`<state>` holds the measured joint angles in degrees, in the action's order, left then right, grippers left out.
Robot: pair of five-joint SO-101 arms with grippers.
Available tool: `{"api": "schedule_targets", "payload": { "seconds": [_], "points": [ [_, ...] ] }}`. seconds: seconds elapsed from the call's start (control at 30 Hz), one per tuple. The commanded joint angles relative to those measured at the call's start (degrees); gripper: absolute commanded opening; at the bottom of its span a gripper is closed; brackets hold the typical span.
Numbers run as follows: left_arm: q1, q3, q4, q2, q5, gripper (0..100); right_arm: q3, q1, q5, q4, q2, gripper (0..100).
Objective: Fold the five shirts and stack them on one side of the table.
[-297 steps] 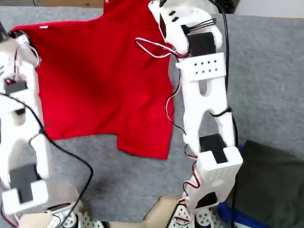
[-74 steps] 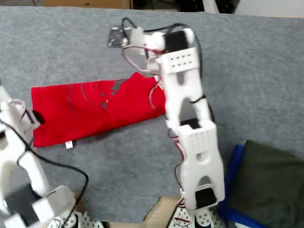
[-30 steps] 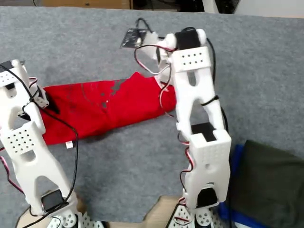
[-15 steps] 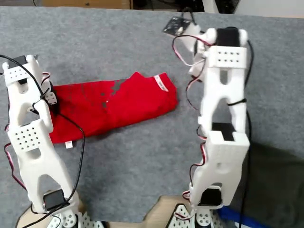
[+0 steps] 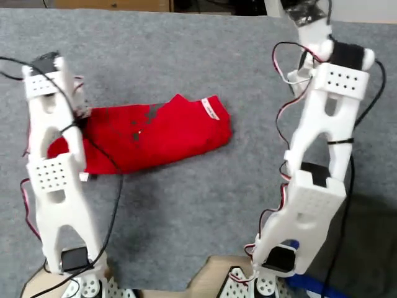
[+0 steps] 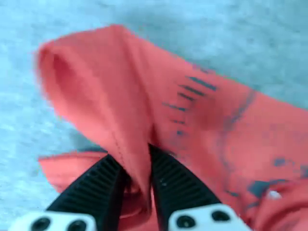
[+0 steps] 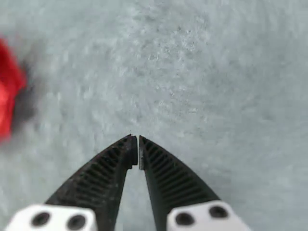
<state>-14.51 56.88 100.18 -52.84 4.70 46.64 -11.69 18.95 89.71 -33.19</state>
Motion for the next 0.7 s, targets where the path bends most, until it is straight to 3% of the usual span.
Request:
{"api": "schedule_targets", "payload": {
  "seconds": [0.0, 0.17, 0.33, 0.67],
  "points": [
    [6.9, -2.3, 0.7, 8.4, 1.2, 2, -2.8, -0.5, -9.5, -7.7, -4.6, 1.5],
    [16.7, -9.9, 0.7, 18.7, 1.2, 2, -6.8, -0.5, -12.3, -18.1, -12.5, 1.5],
    [27.2, -12.3, 0.6, 26.9, 1.4, 2, -6.1, -1.5, -12.7, -20.2, -14.5, 1.5],
    [40.2, -9.8, -8.4, 22.2, 1.5, 2, -5.8, -2.1, -12.6, -20.5, -14.8, 1.5]
  ]
}}
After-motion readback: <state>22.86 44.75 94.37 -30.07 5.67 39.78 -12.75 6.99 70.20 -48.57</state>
